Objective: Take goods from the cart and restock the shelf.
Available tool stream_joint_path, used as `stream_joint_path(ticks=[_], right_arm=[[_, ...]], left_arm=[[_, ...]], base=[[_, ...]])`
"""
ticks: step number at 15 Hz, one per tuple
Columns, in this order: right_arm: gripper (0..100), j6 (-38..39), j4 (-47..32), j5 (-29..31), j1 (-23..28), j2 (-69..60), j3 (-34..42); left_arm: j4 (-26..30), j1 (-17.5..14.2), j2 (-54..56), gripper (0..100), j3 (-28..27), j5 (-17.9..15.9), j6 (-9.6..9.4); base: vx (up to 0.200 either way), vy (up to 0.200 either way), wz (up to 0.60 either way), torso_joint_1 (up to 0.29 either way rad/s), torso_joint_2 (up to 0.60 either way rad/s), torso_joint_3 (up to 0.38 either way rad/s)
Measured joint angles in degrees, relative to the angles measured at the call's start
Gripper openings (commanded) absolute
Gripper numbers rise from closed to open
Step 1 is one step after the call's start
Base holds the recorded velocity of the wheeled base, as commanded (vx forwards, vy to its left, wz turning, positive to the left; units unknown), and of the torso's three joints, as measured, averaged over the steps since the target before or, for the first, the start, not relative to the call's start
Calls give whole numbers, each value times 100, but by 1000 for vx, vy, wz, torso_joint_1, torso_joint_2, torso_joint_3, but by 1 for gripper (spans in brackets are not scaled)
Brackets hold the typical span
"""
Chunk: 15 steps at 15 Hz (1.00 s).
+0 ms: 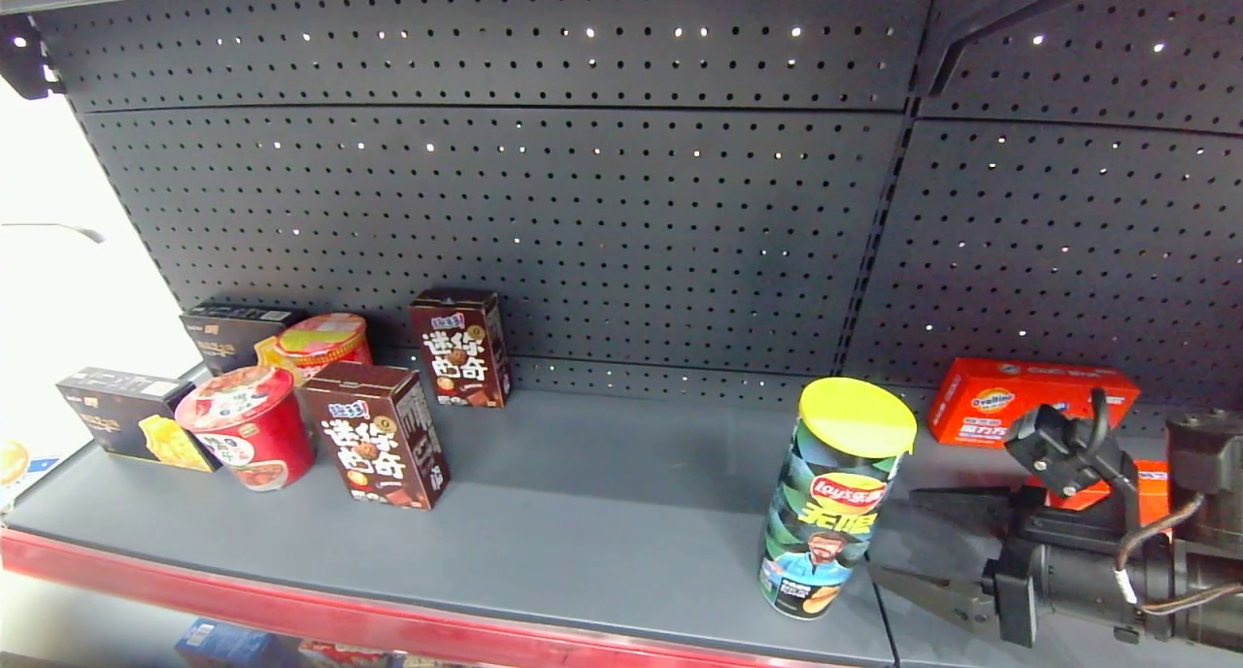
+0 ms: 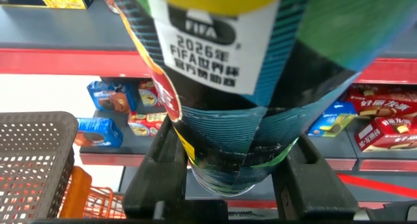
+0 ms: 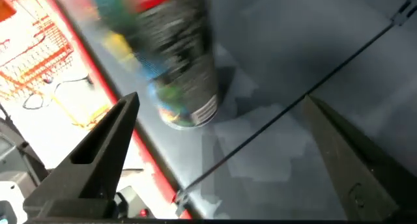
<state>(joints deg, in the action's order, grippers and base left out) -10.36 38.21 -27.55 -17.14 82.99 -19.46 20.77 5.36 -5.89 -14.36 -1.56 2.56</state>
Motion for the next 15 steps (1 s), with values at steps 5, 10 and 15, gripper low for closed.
stream_joint_path(ticks=[5, 10, 15], right_arm=[[100, -28, -525, 377, -24, -1597, 406], [100, 218, -3334, 1935, 33, -4198, -127], [100, 660, -5063, 2777, 894, -6782, -201]], left_arm=[[-11, 28, -15, 0, -245, -194, -43], [-50, 108, -295, 0, -678, -407, -612], [-709, 351, -1031, 0, -1091, -1203, -324]], base=[[0, 0, 0, 0, 0, 0], [0, 0, 0, 0, 0, 0], [0, 0, 0, 0, 0, 0]])
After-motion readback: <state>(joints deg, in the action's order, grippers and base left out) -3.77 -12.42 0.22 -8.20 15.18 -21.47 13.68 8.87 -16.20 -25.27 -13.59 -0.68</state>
